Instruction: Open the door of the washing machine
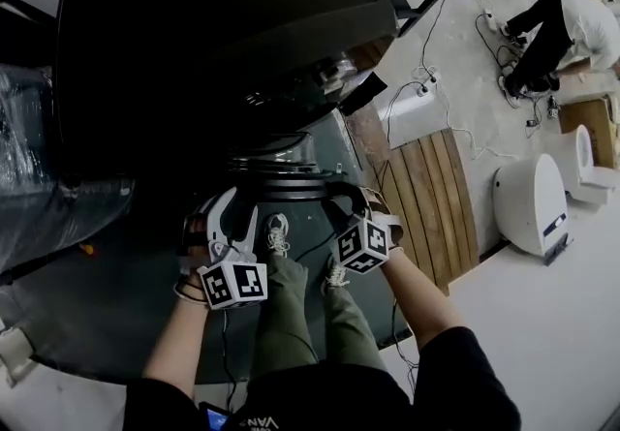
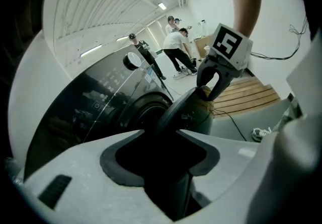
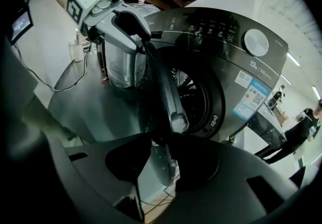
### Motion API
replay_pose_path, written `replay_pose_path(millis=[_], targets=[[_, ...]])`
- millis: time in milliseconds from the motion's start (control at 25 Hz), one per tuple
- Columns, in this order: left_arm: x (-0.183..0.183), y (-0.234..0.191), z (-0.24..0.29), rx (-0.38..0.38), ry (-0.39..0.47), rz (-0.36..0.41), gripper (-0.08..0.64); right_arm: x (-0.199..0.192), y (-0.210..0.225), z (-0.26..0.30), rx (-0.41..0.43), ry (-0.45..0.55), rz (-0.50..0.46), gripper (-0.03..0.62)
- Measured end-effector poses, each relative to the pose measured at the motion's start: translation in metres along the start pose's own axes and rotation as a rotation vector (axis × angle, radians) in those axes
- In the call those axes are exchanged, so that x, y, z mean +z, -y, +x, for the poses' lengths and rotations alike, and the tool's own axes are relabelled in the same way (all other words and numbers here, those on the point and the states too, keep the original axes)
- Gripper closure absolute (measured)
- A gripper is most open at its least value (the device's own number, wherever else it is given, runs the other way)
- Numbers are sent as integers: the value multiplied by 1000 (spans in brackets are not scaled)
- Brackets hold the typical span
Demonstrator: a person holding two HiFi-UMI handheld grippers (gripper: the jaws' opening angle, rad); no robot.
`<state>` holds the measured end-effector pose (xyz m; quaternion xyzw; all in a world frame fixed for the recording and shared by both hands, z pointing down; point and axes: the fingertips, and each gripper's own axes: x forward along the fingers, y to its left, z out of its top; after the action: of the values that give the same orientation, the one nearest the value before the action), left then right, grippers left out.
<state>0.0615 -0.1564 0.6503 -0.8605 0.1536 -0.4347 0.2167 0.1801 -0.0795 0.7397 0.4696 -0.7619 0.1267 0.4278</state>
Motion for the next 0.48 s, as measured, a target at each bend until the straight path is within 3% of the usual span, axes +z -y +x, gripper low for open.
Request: replay_pose_path(millis=[80, 200, 480], targets=[[-4, 5, -5, 54, -8, -55, 374, -3, -6, -4, 6, -9, 25, 420], [-8, 17, -15, 86, -31, -202, 347, -1, -17, -17, 33, 9, 58, 413], [-7, 60, -49, 29, -66, -605, 334, 10, -39, -76, 43, 76, 90, 416]])
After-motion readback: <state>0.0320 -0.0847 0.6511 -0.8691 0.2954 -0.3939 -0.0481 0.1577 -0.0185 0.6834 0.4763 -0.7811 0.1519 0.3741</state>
